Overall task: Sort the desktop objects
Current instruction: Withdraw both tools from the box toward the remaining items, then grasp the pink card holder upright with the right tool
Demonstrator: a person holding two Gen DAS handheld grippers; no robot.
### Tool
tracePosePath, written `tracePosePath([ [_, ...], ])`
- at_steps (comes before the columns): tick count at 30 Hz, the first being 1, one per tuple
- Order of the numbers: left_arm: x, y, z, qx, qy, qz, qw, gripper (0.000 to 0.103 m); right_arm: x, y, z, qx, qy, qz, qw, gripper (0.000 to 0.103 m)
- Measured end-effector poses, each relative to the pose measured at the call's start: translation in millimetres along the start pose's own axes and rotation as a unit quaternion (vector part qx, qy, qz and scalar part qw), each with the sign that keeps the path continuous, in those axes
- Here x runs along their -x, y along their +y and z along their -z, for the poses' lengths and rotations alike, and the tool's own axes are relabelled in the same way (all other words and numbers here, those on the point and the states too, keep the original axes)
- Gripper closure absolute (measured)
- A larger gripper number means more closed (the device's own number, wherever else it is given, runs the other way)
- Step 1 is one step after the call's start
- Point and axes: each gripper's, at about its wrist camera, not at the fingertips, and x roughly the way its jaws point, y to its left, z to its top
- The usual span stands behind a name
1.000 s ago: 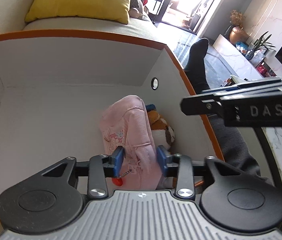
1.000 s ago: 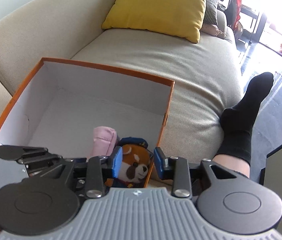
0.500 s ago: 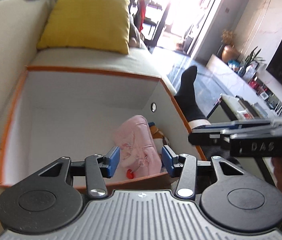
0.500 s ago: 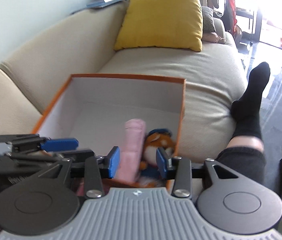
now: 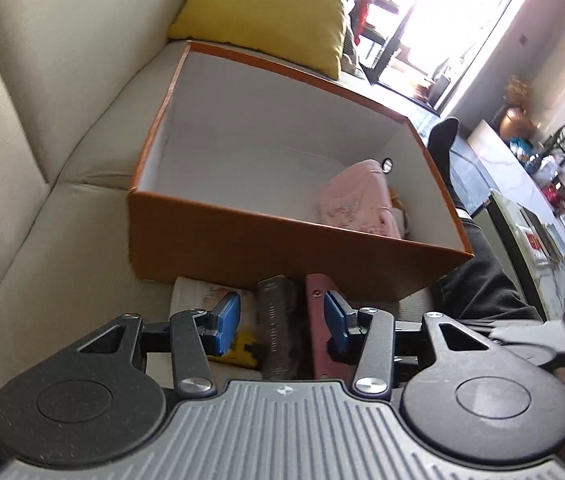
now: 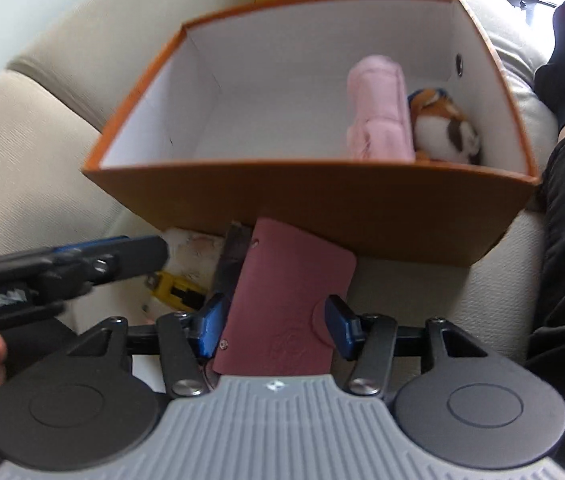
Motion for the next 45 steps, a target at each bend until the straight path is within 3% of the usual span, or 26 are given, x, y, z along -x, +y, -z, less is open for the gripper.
tracePosePath([
  [9, -1, 14, 8, 0.015, -0.005, 0.011, 0.9998, 0.049, -27, 8, 1, -0.008, 0.015, 0.04, 0.999, 0.031],
  [16, -1, 18, 12, 0.021, -0.002, 0.013, 0.9997, 0.049, -31, 5, 0, -0.018, 0.019, 0.04, 0.999, 0.032],
  [19, -2, 18, 13, 0.022, -0.002, 0.013, 0.9997, 0.049, -27, 0, 0, -0.028, 0.021, 0.034, 0.999, 0.034],
  [24, -4, 17, 13, 0.022, 0.002, 0.015, 0.9996, 0.049, -14, -2, -3, -0.026, 0.018, 0.015, 0.999, 0.057],
  [30, -3, 13, 14, 0.017, 0.002, 0.019, 0.9997, 0.049, 3, -7, -3, -0.025, 0.015, 0.011, 1.0, 0.069],
  [36, -5, 12, 14, 0.019, 0.005, 0.016, 0.9997, 0.049, 12, -13, 7, -0.03, 0.018, 0.017, 0.999, 0.068],
  [40, -3, 9, 15, 0.013, 0.006, 0.017, 0.9997, 0.049, 18, -12, 19, -0.007, 0.019, 0.047, 0.999, 0.068],
  [45, -5, 9, 15, 0.017, 0.008, 0.014, 0.9997, 0.049, 12, -12, 12, -0.006, 0.022, 0.04, 0.999, 0.065],
])
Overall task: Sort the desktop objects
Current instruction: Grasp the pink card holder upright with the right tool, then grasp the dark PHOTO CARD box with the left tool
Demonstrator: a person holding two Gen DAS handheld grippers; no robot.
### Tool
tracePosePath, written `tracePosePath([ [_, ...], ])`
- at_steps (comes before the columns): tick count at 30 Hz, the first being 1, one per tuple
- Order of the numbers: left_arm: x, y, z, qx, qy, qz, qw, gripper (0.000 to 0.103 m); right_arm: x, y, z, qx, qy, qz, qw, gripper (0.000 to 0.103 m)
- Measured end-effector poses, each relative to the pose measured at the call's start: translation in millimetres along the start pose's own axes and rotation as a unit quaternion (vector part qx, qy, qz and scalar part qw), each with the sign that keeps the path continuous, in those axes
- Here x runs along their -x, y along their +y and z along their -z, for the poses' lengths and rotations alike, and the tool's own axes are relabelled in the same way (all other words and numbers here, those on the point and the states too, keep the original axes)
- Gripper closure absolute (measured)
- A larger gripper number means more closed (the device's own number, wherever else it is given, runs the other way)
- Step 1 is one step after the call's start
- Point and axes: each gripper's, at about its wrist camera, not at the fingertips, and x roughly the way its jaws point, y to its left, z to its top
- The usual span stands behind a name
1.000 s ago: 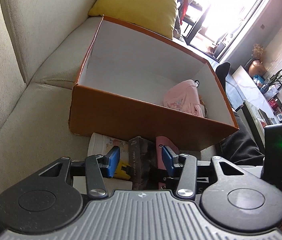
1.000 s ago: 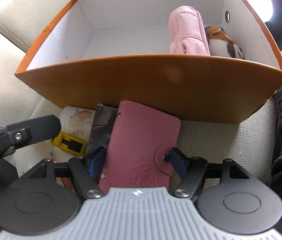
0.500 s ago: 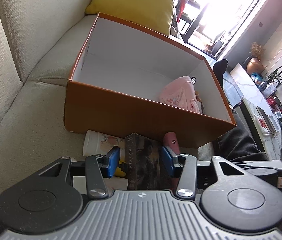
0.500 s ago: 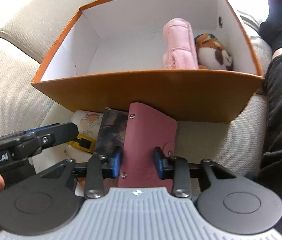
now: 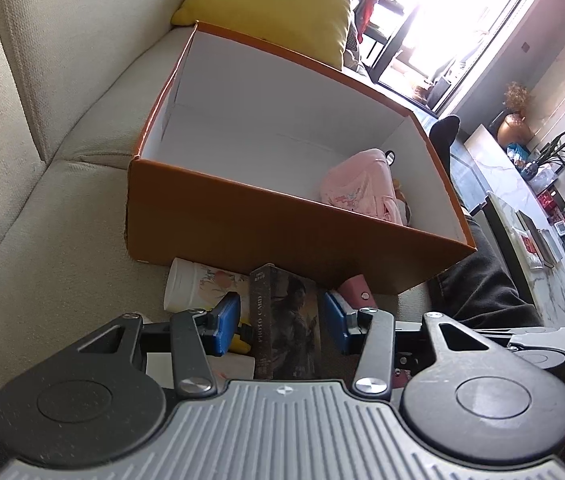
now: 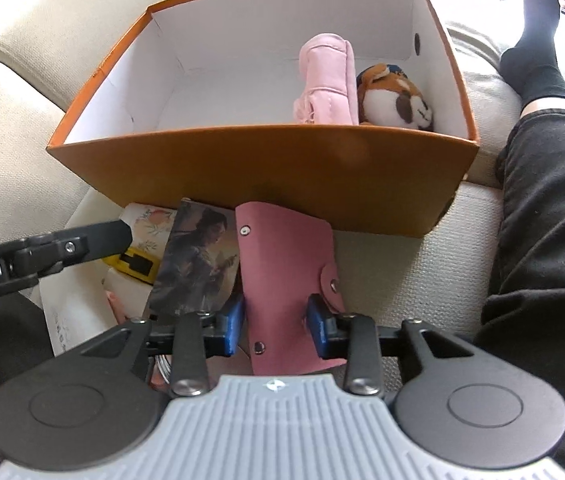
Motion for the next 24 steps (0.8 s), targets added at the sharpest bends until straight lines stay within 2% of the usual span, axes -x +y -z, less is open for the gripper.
tracePosePath([
  [5, -4, -3, 1, -0.006, 0.007, -0.002, 1.0, 0.049, -11, 4, -4, 0.0, 0.006, -0.007, 1.0, 0.062],
  [12, -8, -3, -2, -0.018, 0.013, -0.008, 0.9997, 0.049, 18, -2, -3, 0.034, -0.026, 0.004, 0.999, 0.082],
  [15, -10, -6, -3, -0.031, 0.015, -0.003, 0.9994, 0.047, 26, -15, -2, 0.026, -0.033, 0.009, 0.999, 0.085],
  [17, -12, -8, -4, -0.04, 0.018, 0.0, 0.999, 0.044, 26, -21, -2, 0.021, -0.036, 0.012, 0.999, 0.086],
  [24, -26, -11, -7, -0.063, 0.044, -0.006, 0.997, 0.043, 22, -31, 0, 0.012, -0.035, -0.009, 0.999, 0.084],
])
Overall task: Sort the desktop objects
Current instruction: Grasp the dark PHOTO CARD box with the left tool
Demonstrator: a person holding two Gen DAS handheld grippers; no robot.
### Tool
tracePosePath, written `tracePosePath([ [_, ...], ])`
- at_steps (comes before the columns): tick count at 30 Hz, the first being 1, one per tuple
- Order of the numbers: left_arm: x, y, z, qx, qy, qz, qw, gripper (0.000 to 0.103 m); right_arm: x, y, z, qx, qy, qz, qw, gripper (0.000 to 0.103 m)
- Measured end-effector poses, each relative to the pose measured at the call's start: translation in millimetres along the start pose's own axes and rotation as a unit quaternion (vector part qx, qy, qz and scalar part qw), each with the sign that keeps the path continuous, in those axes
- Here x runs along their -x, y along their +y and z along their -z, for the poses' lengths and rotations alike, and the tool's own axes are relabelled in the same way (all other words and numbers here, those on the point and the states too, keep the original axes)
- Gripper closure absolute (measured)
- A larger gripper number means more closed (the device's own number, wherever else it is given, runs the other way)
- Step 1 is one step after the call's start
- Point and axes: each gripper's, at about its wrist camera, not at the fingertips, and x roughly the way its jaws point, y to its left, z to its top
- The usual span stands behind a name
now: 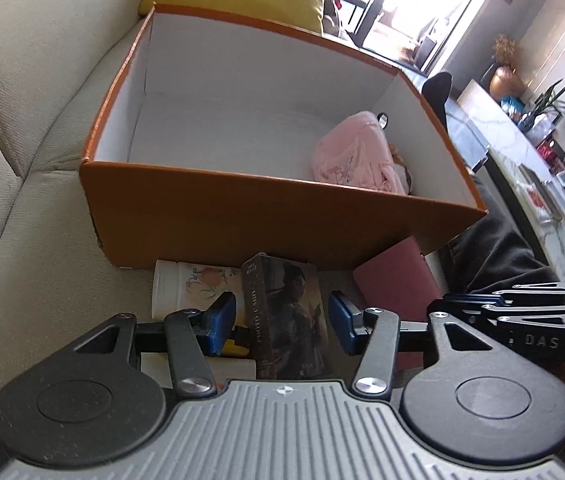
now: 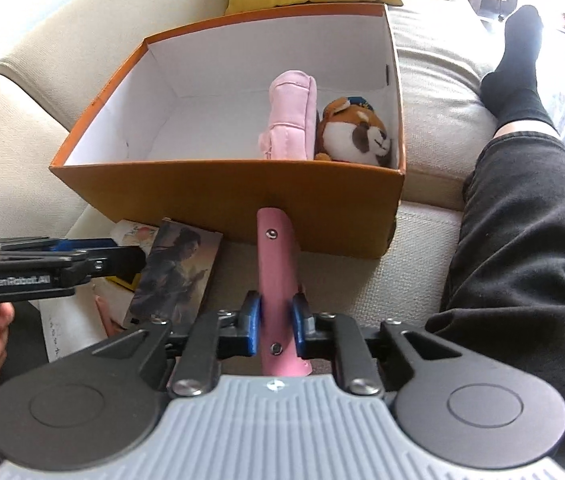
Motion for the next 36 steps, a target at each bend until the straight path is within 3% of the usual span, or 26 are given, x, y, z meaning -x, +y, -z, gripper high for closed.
tracePosePath([
  [3, -5, -3, -3, -0.007, 0.007, 0.0, 1.0, 0.042, -5, -2, 0, -0.003, 0.012, -0.014, 1.0, 0.08],
  [8, -18, -8, -6, -0.024, 0.027, -0.02, 0.9992, 0.041, -16, -8, 4, -0.006, 0.02, 0.018, 1.0, 0.078],
  [12, -29, -17, -9, -0.042, 0.048, -0.043, 0.997, 0.041, -19, -17, 3, -0.03, 0.022, -0.004, 0.999, 0.078],
  [17, -42, -27, -8, -0.06, 0.073, -0.06, 0.9937, 0.042, -22, -12, 3, -0.016, 0.019, -0.013, 1.0, 0.081],
  [19, -43, -27, -7, -0.06, 0.075, -0.059, 0.9936, 0.054, -22, -11, 4, -0.014, 0.017, -0.023, 1.0, 0.081],
  [24, -40, -25, -9, -0.048, 0.068, -0.056, 0.995, 0.064, -25, -13, 5, -0.024, 0.018, -0.048, 0.998, 0.081],
  [30, -23, -33, -8, -0.061, 0.043, -0.058, 0.9956, 0.086, -25, -17, 7, -0.039, 0.016, -0.056, 0.998, 0.081],
  [36, -12, -51, -3, -0.078, 0.037, 0.001, 0.9963, 0.086, -25, -23, 9, -0.057, 0.013, -0.063, 0.996, 0.082],
])
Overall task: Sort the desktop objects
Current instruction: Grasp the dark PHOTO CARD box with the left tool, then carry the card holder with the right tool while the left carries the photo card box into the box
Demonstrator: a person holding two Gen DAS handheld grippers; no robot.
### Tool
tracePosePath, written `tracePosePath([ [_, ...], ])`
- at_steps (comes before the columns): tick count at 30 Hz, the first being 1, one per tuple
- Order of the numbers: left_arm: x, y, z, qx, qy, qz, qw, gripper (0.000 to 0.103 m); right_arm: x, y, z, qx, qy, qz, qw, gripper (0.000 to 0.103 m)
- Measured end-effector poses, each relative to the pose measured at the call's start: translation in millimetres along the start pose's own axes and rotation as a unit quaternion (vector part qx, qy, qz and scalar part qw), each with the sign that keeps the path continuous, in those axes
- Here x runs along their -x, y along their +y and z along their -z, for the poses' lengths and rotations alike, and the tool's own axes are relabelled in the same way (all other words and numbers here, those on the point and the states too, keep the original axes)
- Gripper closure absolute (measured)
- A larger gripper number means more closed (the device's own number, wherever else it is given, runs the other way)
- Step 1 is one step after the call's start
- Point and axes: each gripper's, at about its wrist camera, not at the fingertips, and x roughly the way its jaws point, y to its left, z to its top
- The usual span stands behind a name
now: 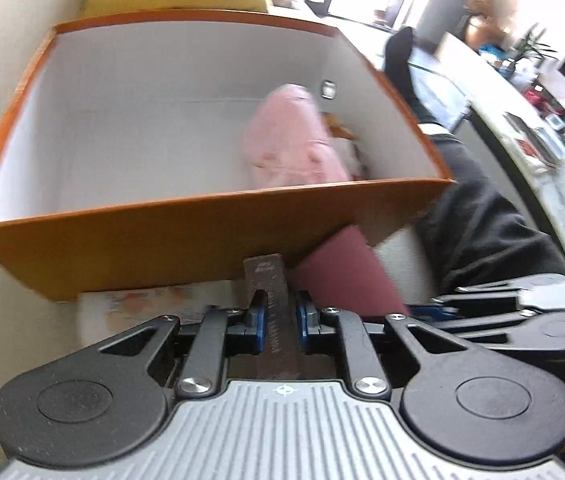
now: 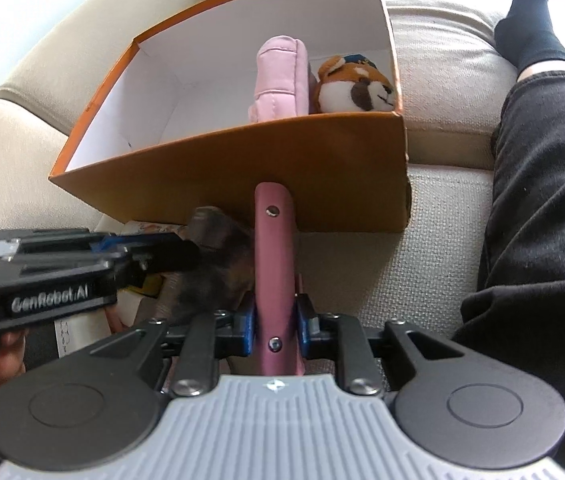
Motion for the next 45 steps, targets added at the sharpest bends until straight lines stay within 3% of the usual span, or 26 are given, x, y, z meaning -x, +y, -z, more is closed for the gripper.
tracePosePath([
  [10, 1, -4, 3, -0.005, 0.004, -0.008, 0.9999, 0.083, 1, -8, 3, -0.019, -0.005, -0.01, 1.0, 0.082],
  [11, 3, -2, 2, -0.001, 0.005, -0.008, 1.0, 0.08, 1, -8, 3, -0.017, -0.006, -0.01, 1.0, 0.082],
  [13, 3, -4, 0, 0.009, 0.0, -0.005, 0.9999, 0.058, 1, -6, 3, -0.014, -0.006, -0.01, 1.0, 0.082],
  [15, 3, -6, -3, 0.015, -0.005, -0.004, 0.9999, 0.045, 1, -7, 3, -0.013, -0.006, -0.009, 1.0, 0.082],
  [28, -20, -21, -2, 0.003, 0.01, -0.031, 0.9995, 0.046, 9, -5, 8, 0.015, -0.001, 0.015, 1.0, 0.082],
  [29, -23, -19, -1, 0.006, 0.013, -0.033, 0.9994, 0.048, 9, -2, 9, 0.021, -0.001, 0.019, 1.0, 0.082],
  [31, -25, -17, 1, 0.01, 0.019, -0.034, 0.9992, 0.063, 9, 0, 9, 0.027, -0.001, 0.025, 0.999, 0.081],
  [34, -23, -12, 3, 0.016, 0.016, -0.028, 0.9994, 0.07, 10, 2, 7, 0.03, -0.001, 0.037, 0.999, 0.078],
  [45, -13, 5, 10, 0.049, -0.001, -0.01, 0.9987, 0.075, 11, 15, 2, 0.059, -0.006, 0.056, 0.997, 0.081],
])
